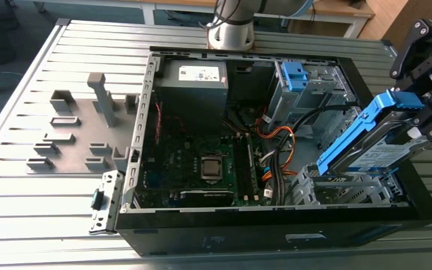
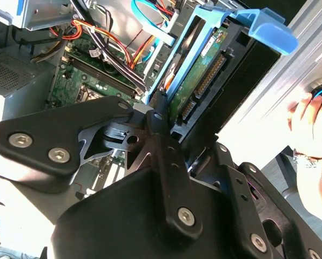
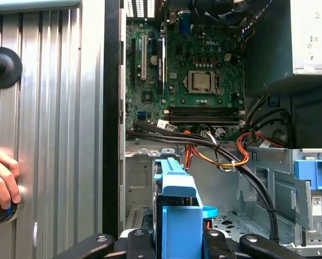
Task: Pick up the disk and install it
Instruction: 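Insert the disk into the insertion slot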
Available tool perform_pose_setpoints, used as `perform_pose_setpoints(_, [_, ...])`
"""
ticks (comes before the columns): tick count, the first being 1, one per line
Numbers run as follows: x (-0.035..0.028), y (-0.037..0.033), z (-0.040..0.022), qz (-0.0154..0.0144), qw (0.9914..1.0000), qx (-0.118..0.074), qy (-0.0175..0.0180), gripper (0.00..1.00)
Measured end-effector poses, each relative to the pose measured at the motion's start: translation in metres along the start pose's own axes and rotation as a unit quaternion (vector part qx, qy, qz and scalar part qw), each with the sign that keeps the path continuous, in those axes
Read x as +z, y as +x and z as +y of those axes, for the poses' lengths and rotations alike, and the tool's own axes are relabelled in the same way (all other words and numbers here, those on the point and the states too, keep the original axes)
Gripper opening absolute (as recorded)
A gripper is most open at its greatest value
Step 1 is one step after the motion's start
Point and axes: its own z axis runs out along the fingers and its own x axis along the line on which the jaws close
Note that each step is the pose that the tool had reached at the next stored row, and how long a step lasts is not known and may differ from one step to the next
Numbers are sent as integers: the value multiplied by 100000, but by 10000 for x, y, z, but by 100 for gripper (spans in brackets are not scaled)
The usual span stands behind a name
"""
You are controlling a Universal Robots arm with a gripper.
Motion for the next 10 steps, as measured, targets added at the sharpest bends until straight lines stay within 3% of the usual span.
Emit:
perform_pose_setpoints(5, [11,1,0,-8,100000,1,-2,36])
perform_pose_setpoints(10, [65,3,-4,-6,100000,0,-3,36])
